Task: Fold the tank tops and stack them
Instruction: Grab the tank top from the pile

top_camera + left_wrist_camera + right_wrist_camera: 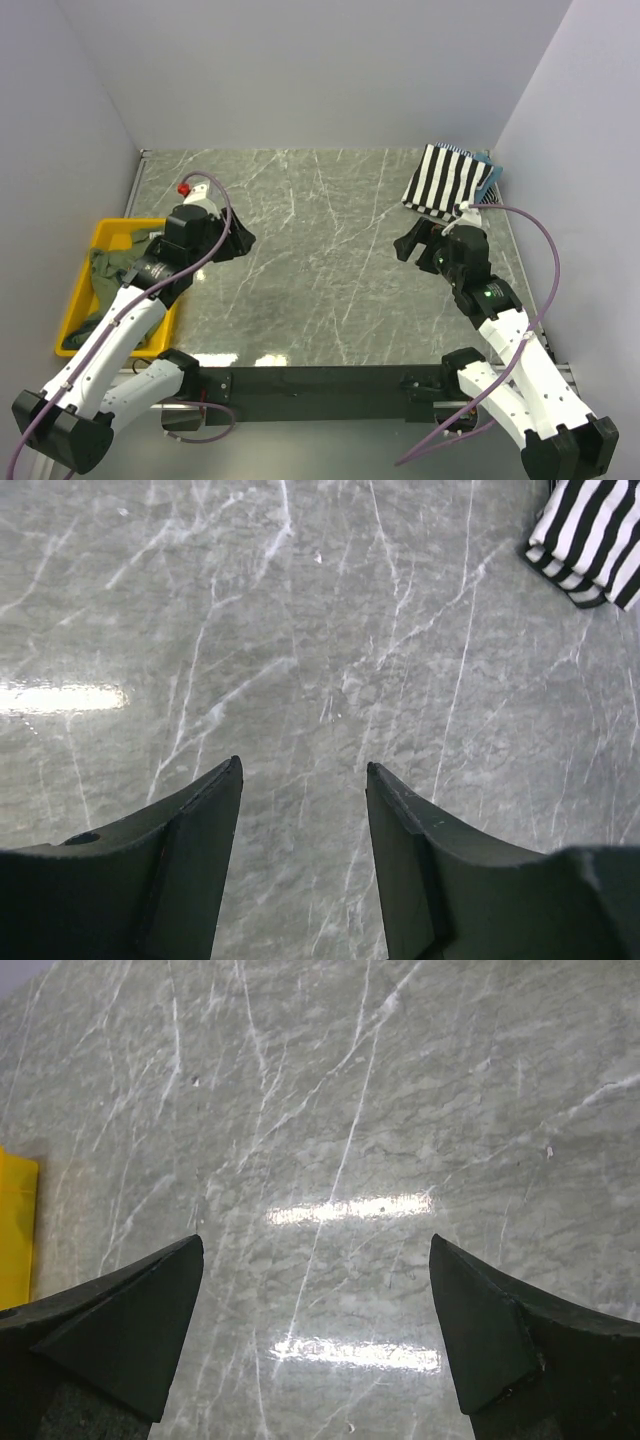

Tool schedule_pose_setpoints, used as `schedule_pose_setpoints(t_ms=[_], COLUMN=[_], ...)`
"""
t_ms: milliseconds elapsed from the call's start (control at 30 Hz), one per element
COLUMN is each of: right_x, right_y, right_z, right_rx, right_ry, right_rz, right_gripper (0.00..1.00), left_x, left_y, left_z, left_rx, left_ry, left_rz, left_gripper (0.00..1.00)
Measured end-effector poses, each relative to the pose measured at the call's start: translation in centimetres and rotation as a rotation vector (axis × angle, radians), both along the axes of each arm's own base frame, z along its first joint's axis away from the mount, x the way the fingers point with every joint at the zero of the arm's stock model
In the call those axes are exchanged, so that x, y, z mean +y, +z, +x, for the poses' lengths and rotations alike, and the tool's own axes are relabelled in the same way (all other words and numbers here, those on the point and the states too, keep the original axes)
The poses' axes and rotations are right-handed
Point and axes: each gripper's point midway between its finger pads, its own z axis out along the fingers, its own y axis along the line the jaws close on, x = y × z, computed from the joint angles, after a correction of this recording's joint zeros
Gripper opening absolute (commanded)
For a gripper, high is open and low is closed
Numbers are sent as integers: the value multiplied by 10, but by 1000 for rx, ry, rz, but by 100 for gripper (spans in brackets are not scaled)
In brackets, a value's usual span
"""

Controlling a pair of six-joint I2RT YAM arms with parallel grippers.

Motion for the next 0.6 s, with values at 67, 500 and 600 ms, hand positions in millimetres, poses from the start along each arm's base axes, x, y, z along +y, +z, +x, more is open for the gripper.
schedule_pose_setpoints(t_ms=[67,500,600], right_x=[0,-2,0], right_y=[-1,-8,-9], right_z=[-1,-4,-4], right_rx=[2,49,56], right_ry=[3,27,39], right_rz=[-6,-54,-51], right_gripper=[100,100,100], left_x=[3,114,186], left_y=[4,7,-5], left_z=[1,19,17], left_rx=[-2,96,144], left_ry=[19,555,822], left_rz=[5,105,103], left_gripper=[59,84,91])
